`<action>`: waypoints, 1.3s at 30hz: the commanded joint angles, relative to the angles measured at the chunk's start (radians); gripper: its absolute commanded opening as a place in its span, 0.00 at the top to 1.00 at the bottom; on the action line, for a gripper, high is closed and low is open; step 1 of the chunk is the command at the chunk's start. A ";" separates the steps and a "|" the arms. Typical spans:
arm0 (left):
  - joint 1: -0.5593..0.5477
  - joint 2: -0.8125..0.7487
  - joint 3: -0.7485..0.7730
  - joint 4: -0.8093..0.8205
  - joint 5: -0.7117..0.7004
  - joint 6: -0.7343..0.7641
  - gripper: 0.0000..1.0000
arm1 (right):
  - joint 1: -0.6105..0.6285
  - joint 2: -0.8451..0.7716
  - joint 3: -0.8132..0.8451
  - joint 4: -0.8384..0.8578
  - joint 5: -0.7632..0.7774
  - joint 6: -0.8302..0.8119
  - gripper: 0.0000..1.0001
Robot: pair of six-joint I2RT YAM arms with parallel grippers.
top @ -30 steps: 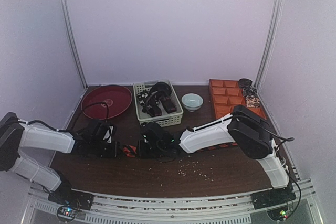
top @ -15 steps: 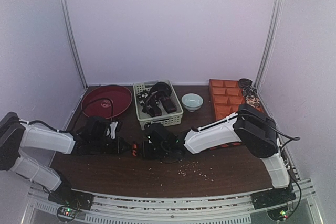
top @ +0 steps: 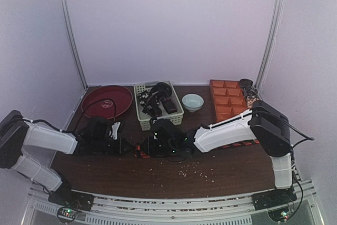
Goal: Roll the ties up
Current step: Fold the tie at the center of the board.
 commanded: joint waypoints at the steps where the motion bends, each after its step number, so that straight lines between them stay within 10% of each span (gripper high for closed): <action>1: 0.005 0.035 0.029 0.070 0.024 0.002 1.00 | 0.001 -0.045 -0.027 0.056 -0.013 -0.003 0.57; 14: -0.002 0.098 0.062 0.124 0.018 -0.024 1.00 | 0.000 -0.007 0.006 0.019 -0.017 0.010 0.49; 25: -0.006 0.111 0.063 0.121 -0.018 -0.030 1.00 | -0.046 0.027 0.014 -0.014 -0.016 -0.025 0.82; 39: -0.008 0.161 0.158 0.045 -0.072 0.068 0.85 | -0.061 0.069 0.014 -0.039 -0.075 -0.013 0.84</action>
